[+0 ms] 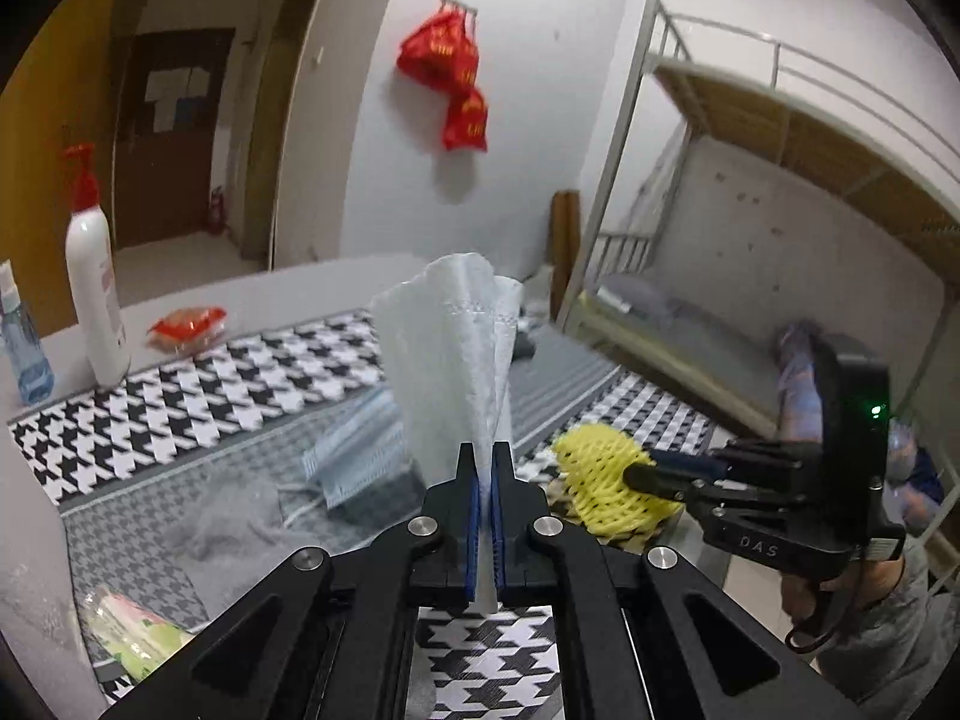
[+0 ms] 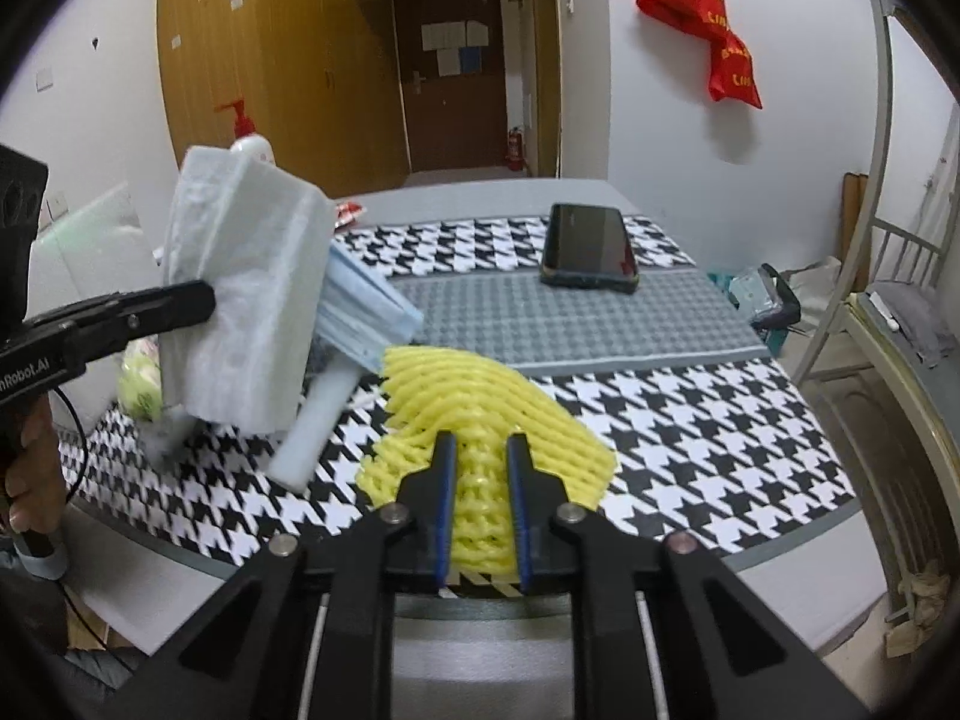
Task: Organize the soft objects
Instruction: 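Carry the yellow foam net over the white foam box with the right tool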
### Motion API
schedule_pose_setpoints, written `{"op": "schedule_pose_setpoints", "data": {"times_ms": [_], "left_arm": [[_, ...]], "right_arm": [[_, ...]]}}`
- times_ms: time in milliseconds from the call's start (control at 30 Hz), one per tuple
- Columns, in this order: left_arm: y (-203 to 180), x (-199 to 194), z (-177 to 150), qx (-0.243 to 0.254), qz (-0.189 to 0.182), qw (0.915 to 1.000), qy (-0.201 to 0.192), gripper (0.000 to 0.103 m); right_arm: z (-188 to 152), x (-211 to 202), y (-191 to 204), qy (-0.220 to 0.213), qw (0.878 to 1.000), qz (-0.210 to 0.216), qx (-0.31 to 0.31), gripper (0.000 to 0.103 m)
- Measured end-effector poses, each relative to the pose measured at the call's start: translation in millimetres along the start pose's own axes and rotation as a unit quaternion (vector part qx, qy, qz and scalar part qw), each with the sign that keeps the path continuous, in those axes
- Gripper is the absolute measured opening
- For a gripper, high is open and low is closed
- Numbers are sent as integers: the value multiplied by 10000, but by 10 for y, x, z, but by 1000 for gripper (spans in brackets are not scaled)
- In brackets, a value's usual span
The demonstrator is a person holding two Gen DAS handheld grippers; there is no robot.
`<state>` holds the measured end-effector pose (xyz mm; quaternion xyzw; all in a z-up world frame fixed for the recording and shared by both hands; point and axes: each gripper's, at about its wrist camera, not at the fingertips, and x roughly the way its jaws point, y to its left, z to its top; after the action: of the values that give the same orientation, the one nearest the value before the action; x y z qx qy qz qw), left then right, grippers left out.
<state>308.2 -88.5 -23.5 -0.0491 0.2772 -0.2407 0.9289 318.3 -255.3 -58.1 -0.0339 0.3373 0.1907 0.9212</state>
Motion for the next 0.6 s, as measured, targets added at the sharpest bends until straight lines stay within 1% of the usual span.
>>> {"op": "schedule_pose_setpoints", "data": {"times_ms": [200, 267, 333, 400, 600], "left_arm": [[-51, -209, 155, -90, -191, 9992, -353, 3], [-82, -323, 200, -92, -94, 9985, -538, 3], [-97, -424, 216, -122, -106, 9978, -643, 3], [-127, -521, 216, -82, -28, 9973, -724, 3], [-211, -730, 177, 88, 205, 9969, -750, 3]], "right_arm": [[115, -222, 8, -307, 9991, 178, 230, 19], [151, -308, 24, -460, 9984, 188, 263, 19], [166, -387, 58, -596, 9976, 205, 289, 19], [148, -452, 103, -718, 9968, 222, 287, 19], [76, -578, 169, -991, 9933, 417, 424, 19]]}}
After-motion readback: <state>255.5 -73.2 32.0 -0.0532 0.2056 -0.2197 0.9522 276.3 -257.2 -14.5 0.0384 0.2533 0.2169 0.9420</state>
